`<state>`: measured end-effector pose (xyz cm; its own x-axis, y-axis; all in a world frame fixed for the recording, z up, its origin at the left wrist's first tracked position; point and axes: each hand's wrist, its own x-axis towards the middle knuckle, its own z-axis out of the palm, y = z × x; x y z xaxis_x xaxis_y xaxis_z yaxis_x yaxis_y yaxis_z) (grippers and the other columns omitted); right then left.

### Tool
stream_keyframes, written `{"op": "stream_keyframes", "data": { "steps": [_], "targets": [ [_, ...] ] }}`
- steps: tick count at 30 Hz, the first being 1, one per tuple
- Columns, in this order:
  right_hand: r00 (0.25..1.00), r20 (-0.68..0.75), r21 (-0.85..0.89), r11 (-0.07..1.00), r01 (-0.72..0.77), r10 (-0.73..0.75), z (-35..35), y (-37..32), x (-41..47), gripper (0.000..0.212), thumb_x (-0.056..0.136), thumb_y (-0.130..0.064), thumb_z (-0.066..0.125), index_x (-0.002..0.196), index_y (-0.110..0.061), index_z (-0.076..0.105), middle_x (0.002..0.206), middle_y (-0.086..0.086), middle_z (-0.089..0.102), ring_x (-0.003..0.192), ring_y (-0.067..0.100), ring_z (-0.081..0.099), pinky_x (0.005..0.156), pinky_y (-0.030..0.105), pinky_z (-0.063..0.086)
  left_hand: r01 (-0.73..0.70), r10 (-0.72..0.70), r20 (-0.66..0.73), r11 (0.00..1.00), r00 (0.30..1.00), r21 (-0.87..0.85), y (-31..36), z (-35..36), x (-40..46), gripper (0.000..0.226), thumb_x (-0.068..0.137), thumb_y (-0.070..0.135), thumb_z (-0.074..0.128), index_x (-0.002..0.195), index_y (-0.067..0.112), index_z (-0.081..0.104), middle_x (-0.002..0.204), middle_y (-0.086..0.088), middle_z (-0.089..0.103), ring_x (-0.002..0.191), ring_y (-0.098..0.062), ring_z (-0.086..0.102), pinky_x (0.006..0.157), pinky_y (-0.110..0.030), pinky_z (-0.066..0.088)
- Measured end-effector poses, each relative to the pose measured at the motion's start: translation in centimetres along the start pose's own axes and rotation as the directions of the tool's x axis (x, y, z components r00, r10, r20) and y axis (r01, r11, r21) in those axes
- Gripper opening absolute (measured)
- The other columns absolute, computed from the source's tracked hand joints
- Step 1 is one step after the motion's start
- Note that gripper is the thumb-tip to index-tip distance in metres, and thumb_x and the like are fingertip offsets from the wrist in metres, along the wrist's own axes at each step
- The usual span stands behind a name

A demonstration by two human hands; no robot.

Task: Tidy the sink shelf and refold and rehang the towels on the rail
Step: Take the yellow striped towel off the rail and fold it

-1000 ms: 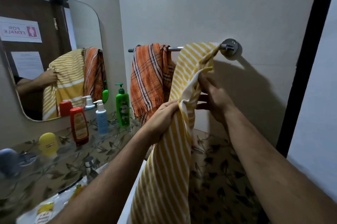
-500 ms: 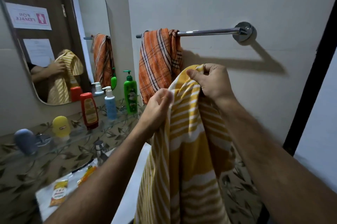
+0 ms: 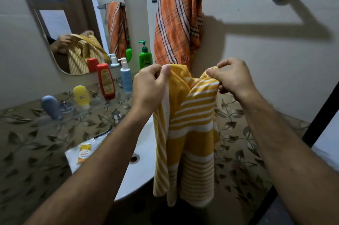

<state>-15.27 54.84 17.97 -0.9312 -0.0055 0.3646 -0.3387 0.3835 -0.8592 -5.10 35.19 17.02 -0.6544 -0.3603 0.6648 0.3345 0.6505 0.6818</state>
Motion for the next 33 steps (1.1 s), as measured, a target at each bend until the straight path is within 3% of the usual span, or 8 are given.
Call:
{"op": "stream_keyframes", "data": {
  "steps": [4, 7, 10, 14, 17, 25, 29, 33],
  "targets": [
    [0.984, -0.034, -0.317, 0.935, 0.158, -0.178, 1.3, 0.7, -1.2, 0.039, 0.077, -0.053, 0.072, 0.099, -0.022, 0.061, 0.08, -0.001, 0.068, 0.077, 0.022, 0.066, 0.074, 0.036, 0.054, 0.11, -0.102, 0.081, 0.988, 0.992, -0.107, -0.2, 0.5, -0.5, 0.038, 0.093, 0.041, 0.059, 0.076, 0.01, 0.072, 0.073, -0.015, 0.069, 0.069, -0.031, 0.067, 0.06, -0.05, 0.056],
    [0.941, 0.152, -0.103, 0.942, 0.32, -0.303, 2.9, -0.8, -3.4, 0.029, 0.082, -0.042, 0.074, 0.084, -0.015, 0.065, 0.076, -0.004, 0.067, 0.071, 0.017, 0.067, 0.064, 0.037, 0.056, 0.23, -0.216, 0.103, 0.96, 0.971, -0.158, -0.4, 0.8, -0.4, 0.036, 0.087, 0.045, 0.062, 0.073, 0.015, 0.074, 0.076, -0.011, 0.073, 0.074, -0.029, 0.071, 0.068, -0.052, 0.058],
    [0.83, 0.49, 0.191, 0.962, 0.197, -0.267, 4.0, -1.7, -5.9, 0.04, 0.082, -0.037, 0.073, 0.086, 0.001, 0.063, 0.067, 0.007, 0.067, 0.056, 0.019, 0.066, 0.049, 0.035, 0.053, 0.39, -0.368, 0.135, 0.894, 0.92, -0.219, -0.9, 0.5, -0.1, 0.029, 0.091, 0.036, 0.064, 0.072, 0.017, 0.073, 0.078, -0.008, 0.074, 0.078, -0.023, 0.072, 0.078, -0.046, 0.06],
    [0.606, 0.794, -0.177, 0.94, 0.292, -0.039, 7.1, -1.2, -7.8, 0.045, 0.069, -0.048, 0.08, 0.098, -0.016, 0.068, 0.091, -0.002, 0.073, 0.079, 0.01, 0.071, 0.068, 0.025, 0.06, 0.523, -0.503, 0.152, 0.783, 0.851, -0.338, -1.8, -0.5, 0.7, 0.022, 0.093, 0.029, 0.064, 0.077, 0.015, 0.069, 0.09, -0.014, 0.073, 0.091, -0.029, 0.071, 0.086, -0.044, 0.058],
    [0.547, 0.836, -0.075, 0.977, 0.199, -0.048, 9.9, -0.4, -8.1, 0.029, 0.086, -0.035, 0.072, 0.1, -0.01, 0.067, 0.093, 0.005, 0.073, 0.079, 0.017, 0.072, 0.068, 0.033, 0.061, 0.529, -0.529, 0.115, 0.758, 0.841, -0.381, -3.8, -1.5, 1.8, 0.022, 0.091, 0.03, 0.066, 0.076, 0.015, 0.068, 0.089, -0.016, 0.072, 0.089, -0.029, 0.07, 0.084, -0.041, 0.058],
    [0.611, 0.768, 0.498, 0.779, -0.382, -0.191, 15.4, -2.5, -8.0, 0.019, 0.098, -0.01, 0.051, 0.101, -0.002, 0.068, 0.083, 0.007, 0.071, 0.075, 0.014, 0.068, 0.072, 0.025, 0.057, 0.663, -0.589, 0.322, 0.564, 0.741, -0.493, -11.0, -3.8, -0.3, 0.035, 0.101, 0.018, 0.051, 0.067, 0.008, 0.057, 0.039, 0.006, 0.047, 0.034, -0.003, 0.043, 0.036, -0.015, 0.034],
    [0.671, 0.736, 0.545, 0.671, -0.503, -0.095, 18.4, -3.3, -8.3, 0.02, 0.099, -0.014, 0.051, 0.106, 0.003, 0.058, 0.081, 0.02, 0.062, 0.068, 0.025, 0.064, 0.069, 0.036, 0.057, 0.73, -0.621, 0.385, 0.554, 0.682, -0.4, -13.9, -5.6, -2.5, 0.059, 0.096, 0.052, 0.048, 0.106, -0.005, 0.064, 0.082, -0.014, 0.057, 0.069, -0.026, 0.049, 0.058, -0.029, 0.037],
    [0.683, 0.73, 0.559, 0.579, -0.593, -0.005, 21.2, -3.9, -8.4, 0.03, 0.097, -0.015, 0.055, 0.067, -0.01, 0.05, 0.058, 0.006, 0.052, 0.051, 0.015, 0.05, 0.051, 0.023, 0.044, 0.478, -0.475, 0.108, 0.792, 0.873, -0.38, -13.6, -7.4, -7.5, 0.07, 0.083, 0.071, 0.048, 0.119, 0.014, 0.064, 0.108, -0.005, 0.073, 0.101, -0.016, 0.069, 0.083, -0.029, 0.055]
  ]
}}
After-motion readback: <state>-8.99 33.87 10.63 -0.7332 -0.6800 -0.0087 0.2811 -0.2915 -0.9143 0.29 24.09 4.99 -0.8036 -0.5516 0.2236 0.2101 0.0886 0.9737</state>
